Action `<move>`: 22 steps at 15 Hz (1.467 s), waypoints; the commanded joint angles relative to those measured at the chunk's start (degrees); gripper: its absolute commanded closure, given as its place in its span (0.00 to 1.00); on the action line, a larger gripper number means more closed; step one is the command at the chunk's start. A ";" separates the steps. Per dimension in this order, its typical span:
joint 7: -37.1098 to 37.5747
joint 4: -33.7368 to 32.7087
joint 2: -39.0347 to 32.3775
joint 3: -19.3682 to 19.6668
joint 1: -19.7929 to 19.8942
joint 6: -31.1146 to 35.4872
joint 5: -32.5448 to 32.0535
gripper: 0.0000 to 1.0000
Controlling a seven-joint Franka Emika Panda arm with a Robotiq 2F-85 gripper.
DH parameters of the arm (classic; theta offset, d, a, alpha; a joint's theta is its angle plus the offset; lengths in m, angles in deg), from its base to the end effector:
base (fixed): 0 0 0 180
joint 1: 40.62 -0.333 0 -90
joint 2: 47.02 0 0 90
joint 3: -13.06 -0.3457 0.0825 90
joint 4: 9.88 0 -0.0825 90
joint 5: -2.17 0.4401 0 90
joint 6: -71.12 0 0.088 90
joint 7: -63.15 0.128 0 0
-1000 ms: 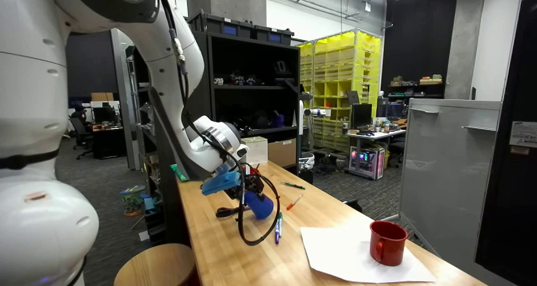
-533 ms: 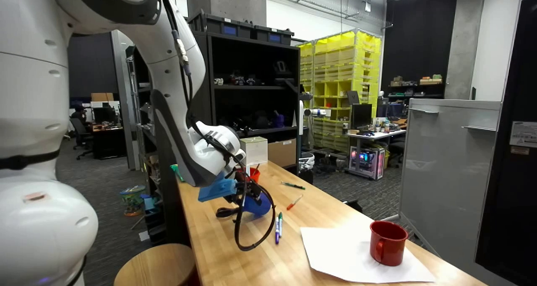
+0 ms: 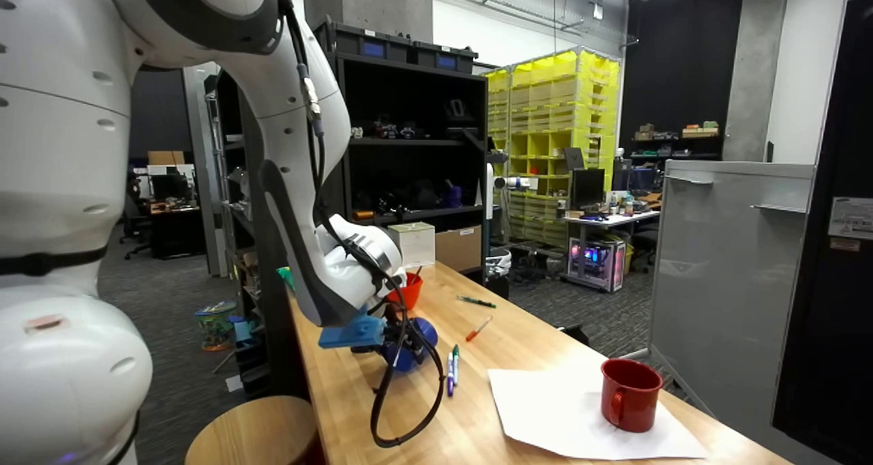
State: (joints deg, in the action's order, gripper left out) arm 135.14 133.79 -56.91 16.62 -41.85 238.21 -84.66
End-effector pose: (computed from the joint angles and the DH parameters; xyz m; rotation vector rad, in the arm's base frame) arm 0.4795 0.0364 0.1737 2.7784 0.2348 0.5816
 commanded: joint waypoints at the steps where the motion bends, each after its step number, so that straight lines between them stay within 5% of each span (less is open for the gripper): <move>1: -1.97 0.84 -2.19 0.01 0.72 1.73 1.61 0.00; 7: -18.64 1.89 -2.00 -1.73 1.44 2.32 14.15 0.00; 15: -38.34 -1.28 2.47 -7.03 -0.02 -14.76 34.78 0.00; 22: -64.96 -7.25 4.47 -7.58 -1.88 -23.67 55.20 0.00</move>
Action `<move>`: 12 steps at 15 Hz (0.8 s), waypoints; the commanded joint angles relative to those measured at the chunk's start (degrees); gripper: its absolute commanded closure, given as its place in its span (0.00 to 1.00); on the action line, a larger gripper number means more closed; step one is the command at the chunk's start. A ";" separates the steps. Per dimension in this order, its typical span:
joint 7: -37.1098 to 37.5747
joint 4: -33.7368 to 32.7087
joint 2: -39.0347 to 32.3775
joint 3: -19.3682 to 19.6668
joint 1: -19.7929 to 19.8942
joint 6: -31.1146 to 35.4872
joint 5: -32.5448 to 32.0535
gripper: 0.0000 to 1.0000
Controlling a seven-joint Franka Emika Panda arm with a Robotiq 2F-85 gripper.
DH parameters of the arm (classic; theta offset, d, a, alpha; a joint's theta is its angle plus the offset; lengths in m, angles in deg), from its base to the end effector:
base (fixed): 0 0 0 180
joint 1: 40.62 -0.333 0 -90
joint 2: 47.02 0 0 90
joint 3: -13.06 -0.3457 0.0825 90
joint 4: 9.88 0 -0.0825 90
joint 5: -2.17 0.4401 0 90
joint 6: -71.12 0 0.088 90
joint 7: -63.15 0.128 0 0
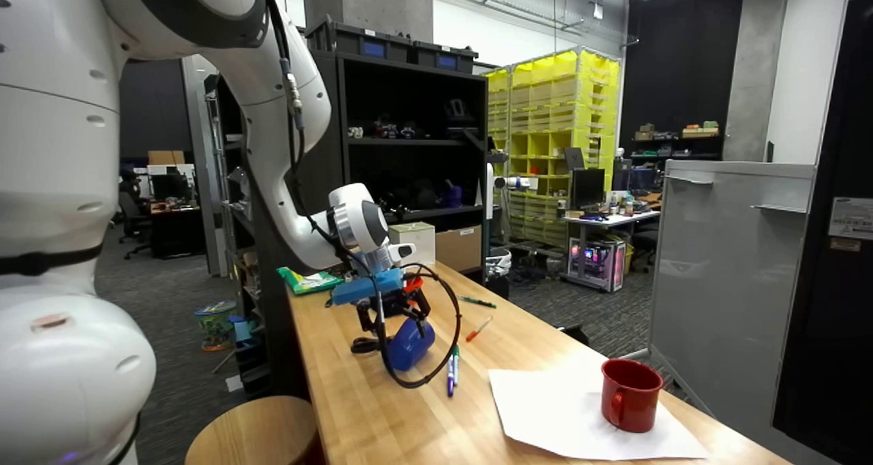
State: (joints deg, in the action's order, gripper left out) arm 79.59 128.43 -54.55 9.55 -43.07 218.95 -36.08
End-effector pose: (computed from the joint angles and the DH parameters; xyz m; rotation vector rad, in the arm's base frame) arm 0.5304 0.0599 0.2216 2.7481 0.5301 0.1459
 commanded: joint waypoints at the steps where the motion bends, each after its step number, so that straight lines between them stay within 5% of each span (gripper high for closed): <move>1: -12.92 -3.07 2.31 -0.58 -0.81 -6.31 8.92 0.00; 7: -20.77 -12.06 1.17 -0.53 -1.16 -17.28 17.76 0.00; 12: -9.58 -15.88 -0.14 -0.49 -3.07 -21.69 17.47 0.00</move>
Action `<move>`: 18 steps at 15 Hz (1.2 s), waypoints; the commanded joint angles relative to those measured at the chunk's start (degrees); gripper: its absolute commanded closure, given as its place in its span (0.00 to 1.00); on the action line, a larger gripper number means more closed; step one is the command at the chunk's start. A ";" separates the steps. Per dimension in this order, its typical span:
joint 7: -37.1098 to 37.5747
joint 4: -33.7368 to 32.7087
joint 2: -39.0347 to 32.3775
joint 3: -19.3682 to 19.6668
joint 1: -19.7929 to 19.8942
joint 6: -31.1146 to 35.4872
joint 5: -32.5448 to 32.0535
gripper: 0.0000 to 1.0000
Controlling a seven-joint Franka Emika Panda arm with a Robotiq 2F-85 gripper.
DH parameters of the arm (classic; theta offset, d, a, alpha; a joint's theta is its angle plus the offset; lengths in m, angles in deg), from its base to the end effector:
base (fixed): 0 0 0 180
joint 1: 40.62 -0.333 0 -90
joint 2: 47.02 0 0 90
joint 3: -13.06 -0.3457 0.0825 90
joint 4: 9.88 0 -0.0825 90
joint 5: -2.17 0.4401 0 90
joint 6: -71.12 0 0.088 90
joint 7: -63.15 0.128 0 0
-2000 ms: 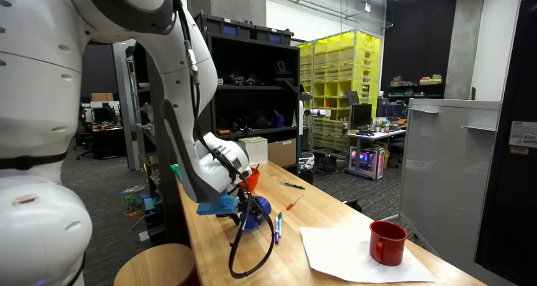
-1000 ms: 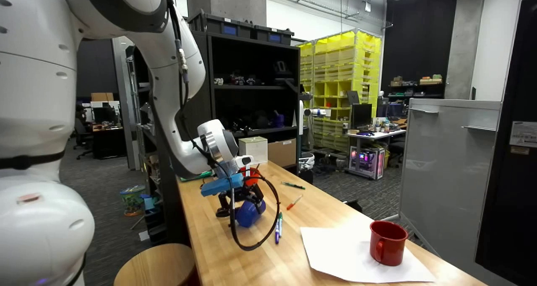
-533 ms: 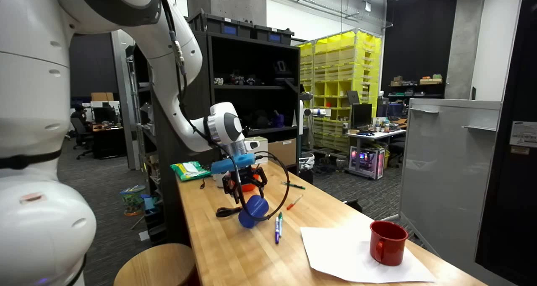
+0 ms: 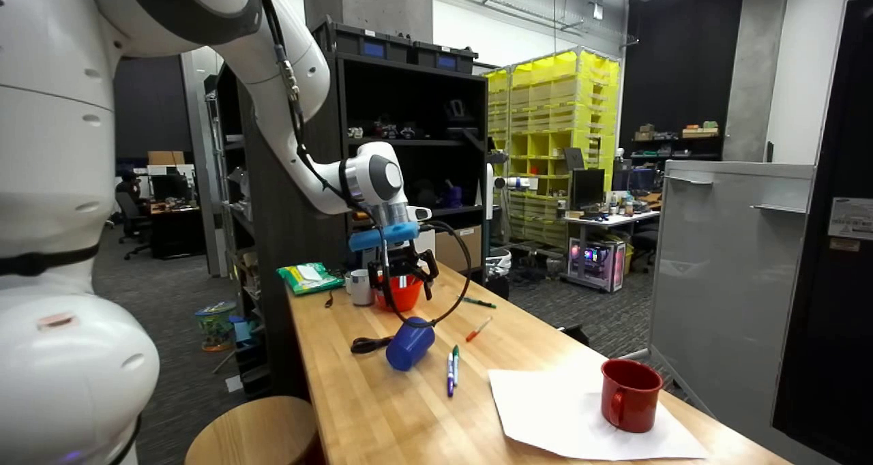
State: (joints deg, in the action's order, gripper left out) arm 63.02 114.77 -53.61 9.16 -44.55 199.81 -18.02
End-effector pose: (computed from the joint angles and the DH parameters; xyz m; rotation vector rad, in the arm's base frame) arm 0.5876 0.0651 0.3092 2.8292 0.5240 -0.0364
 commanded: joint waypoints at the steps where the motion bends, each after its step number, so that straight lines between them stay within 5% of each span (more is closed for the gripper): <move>1: 10.23 -2.66 -1.42 0.01 -2.02 -3.03 -1.15 0.00; 8: 35.41 -4.52 -6.21 1.98 -4.67 -3.74 -10.34 0.00; 18: 41.74 -8.73 -9.98 2.46 -6.86 -6.01 -10.97 0.00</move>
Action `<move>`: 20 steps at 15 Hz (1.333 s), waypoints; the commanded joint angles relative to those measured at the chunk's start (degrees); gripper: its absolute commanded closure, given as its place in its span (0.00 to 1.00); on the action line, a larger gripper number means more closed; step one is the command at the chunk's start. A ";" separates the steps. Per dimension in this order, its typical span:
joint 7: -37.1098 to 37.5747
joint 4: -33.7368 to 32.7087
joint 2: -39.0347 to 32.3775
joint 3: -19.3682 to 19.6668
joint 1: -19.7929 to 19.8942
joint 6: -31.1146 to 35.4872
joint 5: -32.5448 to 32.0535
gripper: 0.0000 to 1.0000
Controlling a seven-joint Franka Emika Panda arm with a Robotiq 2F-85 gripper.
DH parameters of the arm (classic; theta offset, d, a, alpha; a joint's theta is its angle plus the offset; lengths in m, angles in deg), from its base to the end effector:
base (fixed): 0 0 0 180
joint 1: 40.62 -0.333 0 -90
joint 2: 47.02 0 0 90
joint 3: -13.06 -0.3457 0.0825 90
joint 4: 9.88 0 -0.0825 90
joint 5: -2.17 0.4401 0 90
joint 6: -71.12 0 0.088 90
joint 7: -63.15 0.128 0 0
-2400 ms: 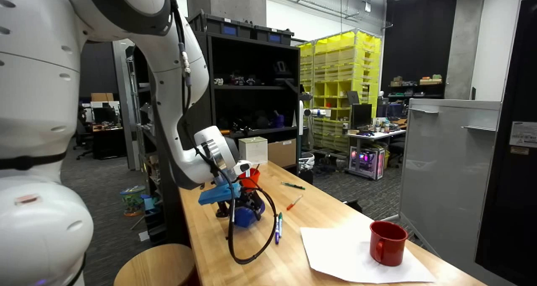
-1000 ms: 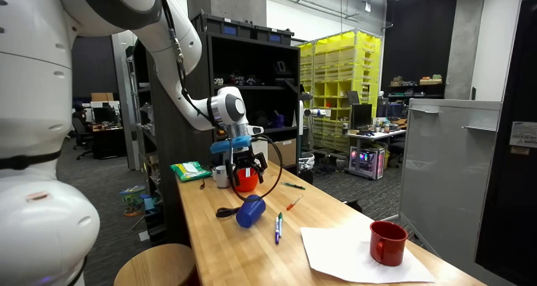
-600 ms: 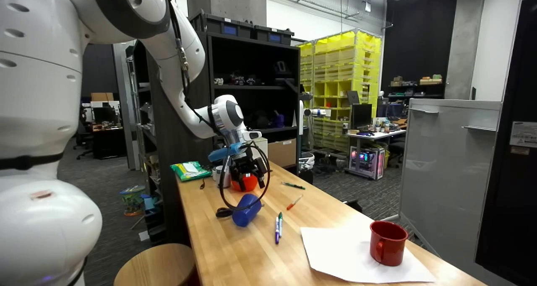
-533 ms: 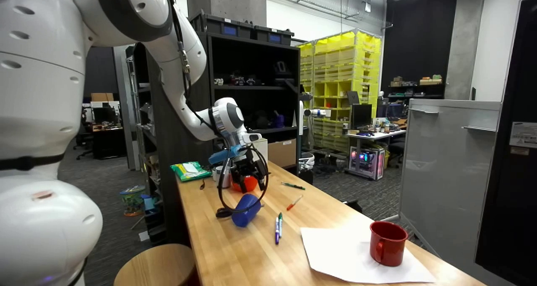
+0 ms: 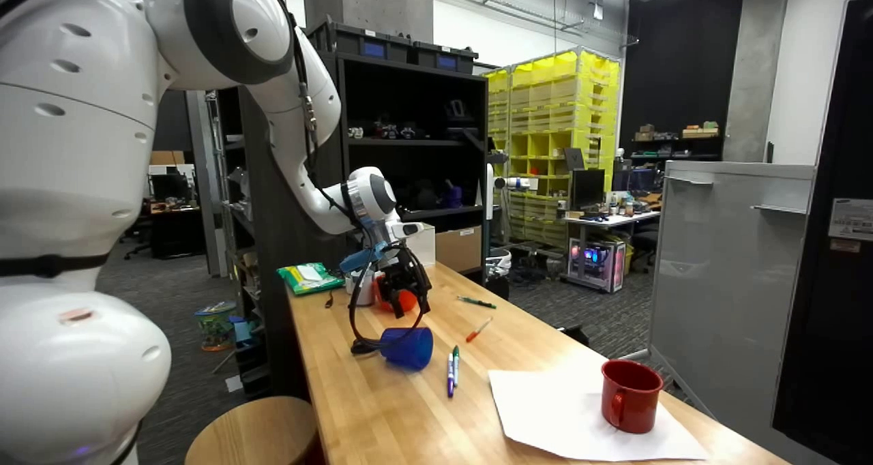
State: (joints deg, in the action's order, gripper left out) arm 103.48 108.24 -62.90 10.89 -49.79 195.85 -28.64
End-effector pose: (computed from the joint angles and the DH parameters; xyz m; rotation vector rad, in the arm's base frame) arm 0.6129 0.0940 0.2615 2.7013 -0.2164 0.0497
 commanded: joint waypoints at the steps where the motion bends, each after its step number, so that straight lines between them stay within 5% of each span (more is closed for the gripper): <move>1: 1.49 -2.49 -0.80 0.82 -1.69 -2.13 -0.36 0.00; 6: 1.05 -1.78 -0.10 0.95 -1.17 -1.68 0.32 0.00; 12: -12.66 2.02 1.10 1.00 2.75 7.84 7.49 0.00; 20: -23.05 8.23 4.99 3.01 6.80 12.20 14.60 0.00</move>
State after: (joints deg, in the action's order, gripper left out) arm 85.76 111.94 -61.77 13.85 -44.65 205.09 -18.87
